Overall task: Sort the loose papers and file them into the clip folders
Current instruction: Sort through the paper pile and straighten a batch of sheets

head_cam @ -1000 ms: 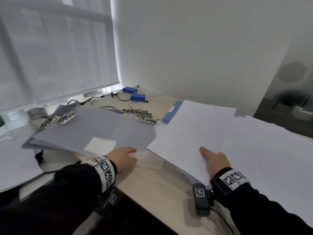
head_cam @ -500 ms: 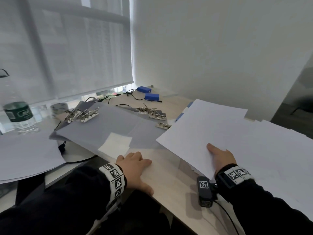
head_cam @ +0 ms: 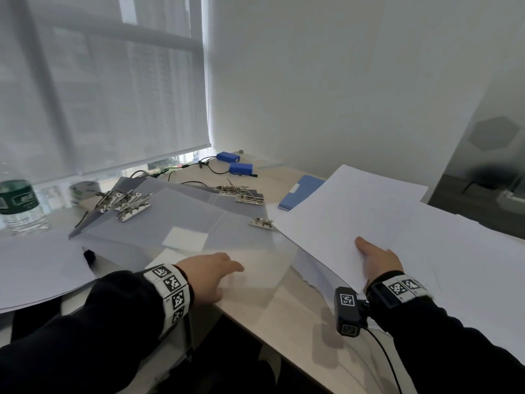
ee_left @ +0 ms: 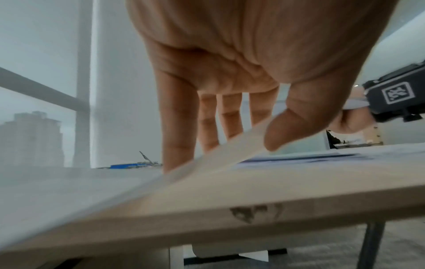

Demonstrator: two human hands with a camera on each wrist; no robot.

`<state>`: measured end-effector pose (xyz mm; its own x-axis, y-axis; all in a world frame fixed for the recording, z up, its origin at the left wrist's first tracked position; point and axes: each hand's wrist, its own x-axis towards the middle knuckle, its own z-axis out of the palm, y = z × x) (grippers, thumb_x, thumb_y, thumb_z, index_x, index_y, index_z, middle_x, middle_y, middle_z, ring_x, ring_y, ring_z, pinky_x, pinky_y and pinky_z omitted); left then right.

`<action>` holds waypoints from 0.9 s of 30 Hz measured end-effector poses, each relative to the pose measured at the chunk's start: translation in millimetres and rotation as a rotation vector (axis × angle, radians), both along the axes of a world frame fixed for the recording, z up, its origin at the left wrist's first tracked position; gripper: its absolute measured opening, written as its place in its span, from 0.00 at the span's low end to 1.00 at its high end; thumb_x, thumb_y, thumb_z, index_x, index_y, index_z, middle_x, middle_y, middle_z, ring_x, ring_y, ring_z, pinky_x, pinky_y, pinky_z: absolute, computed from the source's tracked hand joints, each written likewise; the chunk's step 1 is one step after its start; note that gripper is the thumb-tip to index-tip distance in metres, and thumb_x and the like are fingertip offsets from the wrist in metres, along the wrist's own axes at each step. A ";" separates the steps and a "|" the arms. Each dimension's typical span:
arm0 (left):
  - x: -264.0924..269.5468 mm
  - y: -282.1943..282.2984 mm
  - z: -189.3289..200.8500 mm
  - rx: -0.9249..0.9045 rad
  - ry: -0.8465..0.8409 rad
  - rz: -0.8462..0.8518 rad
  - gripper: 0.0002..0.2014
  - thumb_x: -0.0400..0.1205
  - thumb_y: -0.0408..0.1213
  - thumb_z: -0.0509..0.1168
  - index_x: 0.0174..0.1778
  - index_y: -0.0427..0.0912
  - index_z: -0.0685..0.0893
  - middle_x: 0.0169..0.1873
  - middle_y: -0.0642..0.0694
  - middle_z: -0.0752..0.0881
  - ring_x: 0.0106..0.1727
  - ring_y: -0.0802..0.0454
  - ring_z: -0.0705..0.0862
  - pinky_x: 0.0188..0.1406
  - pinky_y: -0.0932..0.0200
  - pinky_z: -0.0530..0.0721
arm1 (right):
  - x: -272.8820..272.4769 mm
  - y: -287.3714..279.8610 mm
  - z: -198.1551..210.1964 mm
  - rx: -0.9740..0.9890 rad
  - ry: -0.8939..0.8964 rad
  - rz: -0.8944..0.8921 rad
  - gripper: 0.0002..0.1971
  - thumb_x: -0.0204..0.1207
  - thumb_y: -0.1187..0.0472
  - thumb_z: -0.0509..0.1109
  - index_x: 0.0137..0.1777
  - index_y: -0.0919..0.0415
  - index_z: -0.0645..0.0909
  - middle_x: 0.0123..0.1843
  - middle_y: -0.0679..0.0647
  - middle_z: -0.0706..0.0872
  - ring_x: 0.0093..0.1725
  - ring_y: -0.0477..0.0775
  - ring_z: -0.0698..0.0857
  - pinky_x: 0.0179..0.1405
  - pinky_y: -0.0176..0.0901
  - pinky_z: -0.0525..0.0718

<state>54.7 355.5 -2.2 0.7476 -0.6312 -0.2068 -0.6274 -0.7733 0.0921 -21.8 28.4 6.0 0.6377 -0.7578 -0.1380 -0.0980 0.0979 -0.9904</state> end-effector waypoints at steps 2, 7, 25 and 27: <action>-1.1 0.8 6.1 -0.004 -0.039 0.070 0.34 0.81 0.39 0.59 0.84 0.62 0.58 0.80 0.55 0.68 0.77 0.50 0.73 0.74 0.54 0.73 | -4.9 -4.4 2.8 -0.011 0.006 -0.009 0.33 0.75 0.55 0.76 0.73 0.76 0.71 0.55 0.59 0.80 0.65 0.64 0.81 0.72 0.53 0.75; 2.7 0.2 20.5 -0.128 -0.080 0.261 0.30 0.84 0.38 0.50 0.84 0.63 0.58 0.81 0.50 0.70 0.78 0.46 0.72 0.76 0.52 0.71 | -16.0 -15.1 3.8 -0.029 0.013 -0.020 0.23 0.73 0.52 0.77 0.61 0.64 0.76 0.58 0.60 0.84 0.57 0.61 0.83 0.69 0.51 0.76; -79.5 -138.3 12.4 -0.009 -0.041 -0.199 0.32 0.81 0.54 0.58 0.83 0.63 0.60 0.80 0.53 0.70 0.79 0.47 0.72 0.76 0.47 0.72 | -67.3 -55.9 21.4 -0.001 -0.058 -0.085 0.29 0.70 0.51 0.80 0.66 0.65 0.75 0.54 0.56 0.84 0.55 0.61 0.86 0.66 0.57 0.82; -90.8 -156.2 12.2 -0.005 -0.016 -0.236 0.33 0.79 0.58 0.61 0.82 0.61 0.62 0.78 0.51 0.74 0.77 0.46 0.74 0.74 0.47 0.74 | -78.8 -65.9 18.0 -0.020 -0.021 -0.088 0.35 0.74 0.53 0.78 0.74 0.70 0.69 0.55 0.57 0.81 0.56 0.62 0.84 0.65 0.55 0.82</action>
